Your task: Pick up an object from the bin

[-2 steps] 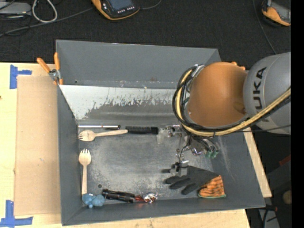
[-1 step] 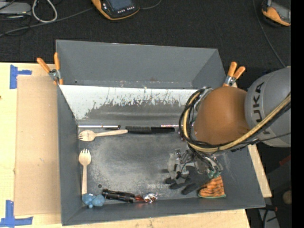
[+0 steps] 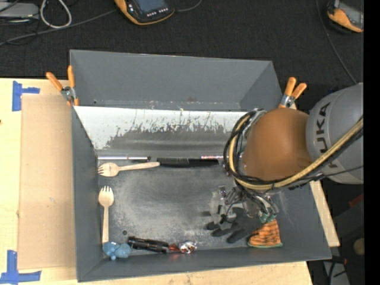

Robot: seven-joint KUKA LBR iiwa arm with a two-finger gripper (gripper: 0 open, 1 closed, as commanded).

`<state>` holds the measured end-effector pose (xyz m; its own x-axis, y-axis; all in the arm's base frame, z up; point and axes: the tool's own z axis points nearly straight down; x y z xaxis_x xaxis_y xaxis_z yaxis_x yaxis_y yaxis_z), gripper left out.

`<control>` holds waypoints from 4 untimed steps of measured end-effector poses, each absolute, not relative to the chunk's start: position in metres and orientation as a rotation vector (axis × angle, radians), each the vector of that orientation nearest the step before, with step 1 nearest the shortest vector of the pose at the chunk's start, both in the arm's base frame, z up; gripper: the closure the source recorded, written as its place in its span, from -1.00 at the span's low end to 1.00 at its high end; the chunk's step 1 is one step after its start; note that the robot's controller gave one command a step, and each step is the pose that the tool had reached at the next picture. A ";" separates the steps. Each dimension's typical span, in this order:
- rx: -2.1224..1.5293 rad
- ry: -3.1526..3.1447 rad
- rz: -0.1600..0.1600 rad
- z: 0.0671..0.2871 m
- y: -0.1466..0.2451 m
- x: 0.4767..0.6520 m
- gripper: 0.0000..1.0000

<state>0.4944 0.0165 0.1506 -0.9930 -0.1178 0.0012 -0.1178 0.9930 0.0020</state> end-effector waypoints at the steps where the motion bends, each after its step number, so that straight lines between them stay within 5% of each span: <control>1: 0.294 -3.126 -0.004 0.131 -0.001 0.483 1.00; 2: 0.526 -3.093 -0.006 0.070 -0.042 0.485 1.00; 3: 0.572 -3.090 -0.007 0.070 -0.019 0.469 1.00; 4: 0.547 -3.093 -0.004 0.113 -0.032 0.479 1.00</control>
Offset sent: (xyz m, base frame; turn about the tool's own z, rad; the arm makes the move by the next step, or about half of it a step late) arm -0.0078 -0.0568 -0.0769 -0.2214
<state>0.4785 -0.0325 0.1130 -0.9394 -0.3427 0.0005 -0.3427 0.9394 0.0030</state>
